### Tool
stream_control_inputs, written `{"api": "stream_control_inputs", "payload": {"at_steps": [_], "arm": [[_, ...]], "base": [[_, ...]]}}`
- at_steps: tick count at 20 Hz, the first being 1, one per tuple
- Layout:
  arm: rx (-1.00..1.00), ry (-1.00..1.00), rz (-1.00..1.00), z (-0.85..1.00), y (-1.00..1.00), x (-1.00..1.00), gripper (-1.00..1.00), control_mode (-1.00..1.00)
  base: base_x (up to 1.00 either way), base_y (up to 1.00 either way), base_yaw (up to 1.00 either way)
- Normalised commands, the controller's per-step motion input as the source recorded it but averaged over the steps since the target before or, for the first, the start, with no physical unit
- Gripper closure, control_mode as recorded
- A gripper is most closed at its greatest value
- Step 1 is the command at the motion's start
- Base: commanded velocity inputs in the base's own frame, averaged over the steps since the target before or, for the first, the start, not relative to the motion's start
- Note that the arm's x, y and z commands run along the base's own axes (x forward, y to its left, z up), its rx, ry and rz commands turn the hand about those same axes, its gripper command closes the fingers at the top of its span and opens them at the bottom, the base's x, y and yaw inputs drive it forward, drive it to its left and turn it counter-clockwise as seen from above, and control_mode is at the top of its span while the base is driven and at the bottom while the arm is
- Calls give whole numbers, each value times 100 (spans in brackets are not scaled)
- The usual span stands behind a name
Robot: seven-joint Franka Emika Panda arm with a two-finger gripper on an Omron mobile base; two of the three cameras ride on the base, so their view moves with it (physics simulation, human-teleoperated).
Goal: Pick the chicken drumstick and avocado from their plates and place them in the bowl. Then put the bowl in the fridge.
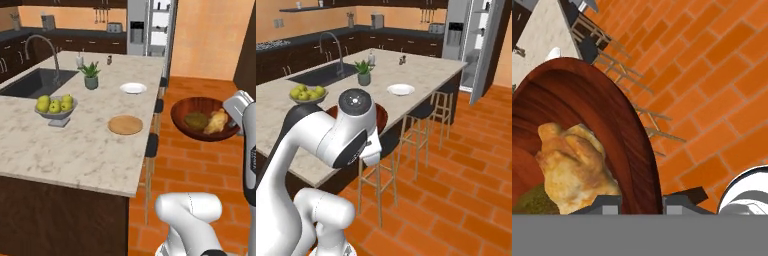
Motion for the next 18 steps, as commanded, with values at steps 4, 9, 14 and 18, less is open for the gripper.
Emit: {"api": "stream_control_inputs", "payload": {"at_steps": [4,9,14,18], "arm": [[0,0,0,0,0,0,100,100],[0,0,0,0,0,0,100,100],[0,0,0,0,0,0,100,100],[0,0,0,0,0,0,100,100]], "base": [[-31,100,-15],[3,100,-13],[19,100,-11],[8,97,-5]]}}
